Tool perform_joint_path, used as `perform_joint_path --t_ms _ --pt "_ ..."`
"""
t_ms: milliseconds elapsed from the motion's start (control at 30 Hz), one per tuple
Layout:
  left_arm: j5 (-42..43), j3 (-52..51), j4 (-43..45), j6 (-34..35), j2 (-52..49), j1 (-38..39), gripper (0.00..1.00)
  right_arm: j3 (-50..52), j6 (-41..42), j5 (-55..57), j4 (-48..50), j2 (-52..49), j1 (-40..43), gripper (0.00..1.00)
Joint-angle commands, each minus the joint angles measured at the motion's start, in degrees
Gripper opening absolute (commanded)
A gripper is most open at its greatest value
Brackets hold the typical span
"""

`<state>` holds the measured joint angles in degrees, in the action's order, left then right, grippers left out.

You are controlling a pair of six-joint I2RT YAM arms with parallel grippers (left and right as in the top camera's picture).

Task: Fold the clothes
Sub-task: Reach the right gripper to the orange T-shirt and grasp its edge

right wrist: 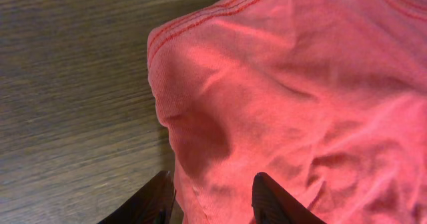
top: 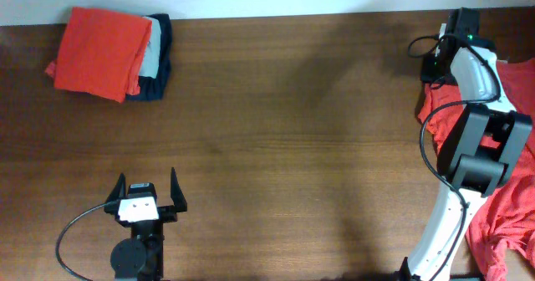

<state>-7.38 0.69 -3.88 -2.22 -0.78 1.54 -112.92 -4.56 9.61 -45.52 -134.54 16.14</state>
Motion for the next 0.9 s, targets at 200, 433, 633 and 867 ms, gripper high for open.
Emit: perform_joint_path --t_ms 200,433,633,867 --pt "-0.6 -0.2 -0.1 -0.9 0.4 0.2 0.99 -0.9 0.3 -0.4 2.1 -1.0 0.0 0.48" --pt "-0.6 -0.2 -0.1 -0.9 0.4 0.2 0.99 -0.8 0.3 -2.3 2.3 -3.1 0.0 0.48" --pt "-0.6 -0.2 -0.1 -0.9 0.4 0.2 0.99 -0.8 0.3 -2.3 2.3 -3.9 0.1 0.47" --pt "-0.6 -0.2 -0.1 -0.9 0.4 0.2 0.99 -1.0 0.3 0.1 2.9 -4.0 0.1 0.13"
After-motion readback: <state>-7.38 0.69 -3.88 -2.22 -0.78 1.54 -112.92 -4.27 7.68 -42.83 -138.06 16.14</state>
